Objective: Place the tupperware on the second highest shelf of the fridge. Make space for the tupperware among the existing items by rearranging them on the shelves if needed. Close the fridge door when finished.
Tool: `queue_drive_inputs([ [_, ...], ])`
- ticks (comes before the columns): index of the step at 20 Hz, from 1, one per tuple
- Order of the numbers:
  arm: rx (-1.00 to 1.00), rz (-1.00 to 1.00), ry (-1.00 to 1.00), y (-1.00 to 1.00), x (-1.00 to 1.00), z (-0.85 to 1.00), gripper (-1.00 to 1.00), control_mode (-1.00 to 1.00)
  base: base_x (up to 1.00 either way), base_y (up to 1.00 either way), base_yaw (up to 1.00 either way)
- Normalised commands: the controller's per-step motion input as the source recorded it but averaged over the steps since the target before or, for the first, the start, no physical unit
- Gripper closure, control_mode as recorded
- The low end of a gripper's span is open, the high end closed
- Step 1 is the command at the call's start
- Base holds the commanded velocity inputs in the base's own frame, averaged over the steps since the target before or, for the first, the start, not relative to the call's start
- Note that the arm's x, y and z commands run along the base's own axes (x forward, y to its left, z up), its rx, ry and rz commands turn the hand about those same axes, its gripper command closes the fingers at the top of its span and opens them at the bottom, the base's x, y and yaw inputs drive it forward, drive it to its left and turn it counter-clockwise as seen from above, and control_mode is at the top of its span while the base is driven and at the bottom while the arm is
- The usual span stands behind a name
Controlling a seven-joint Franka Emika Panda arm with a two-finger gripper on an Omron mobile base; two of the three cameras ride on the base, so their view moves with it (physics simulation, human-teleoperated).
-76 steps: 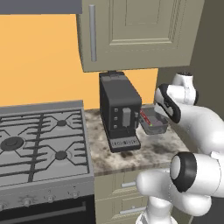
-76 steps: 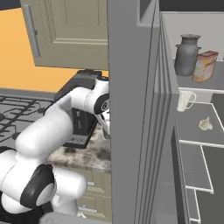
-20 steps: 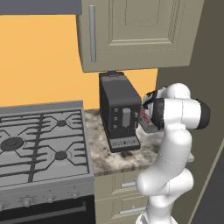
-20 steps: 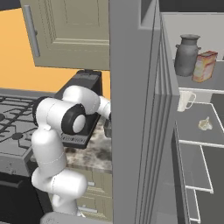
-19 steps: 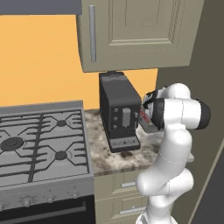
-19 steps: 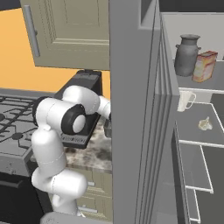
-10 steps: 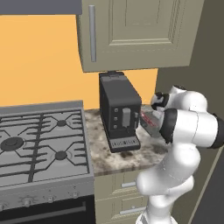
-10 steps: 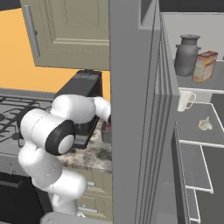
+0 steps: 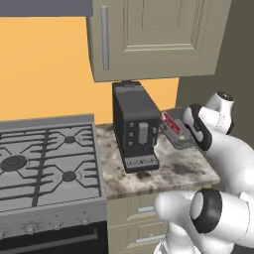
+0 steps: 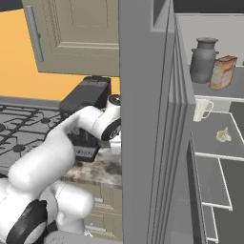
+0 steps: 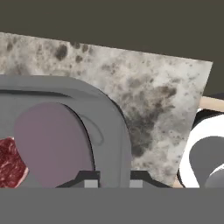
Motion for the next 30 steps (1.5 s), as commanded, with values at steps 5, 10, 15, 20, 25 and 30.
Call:
queue_drive_inputs([
  [5,0.0,-0.09,-0.06,0.24,-0.83,0.92,1.0,-1.0,0.0,0.0,0.0],
  [10,0.0,-0.1,-0.01,0.02,-0.87,0.7,1.0,-1.0,0.0,0.0,0.0],
  [15,-0.01,0.0,-0.1,0.14,-0.42,0.56,1.0,-1.0,0.0,0.0,0.0],
  [20,-0.02,0.0,-0.02,0.07,-0.01,0.19,1.0,-1.0,0.0,0.0,0.0],
  [25,0.0,0.0,0.0,0.01,0.01,0.01,1.0,1.0,-0.3,0.11,0.0],
  [30,0.0,0.0,0.0,0.0,0.0,0.0,1.0,1.0,-1.0,0.46,0.05],
])
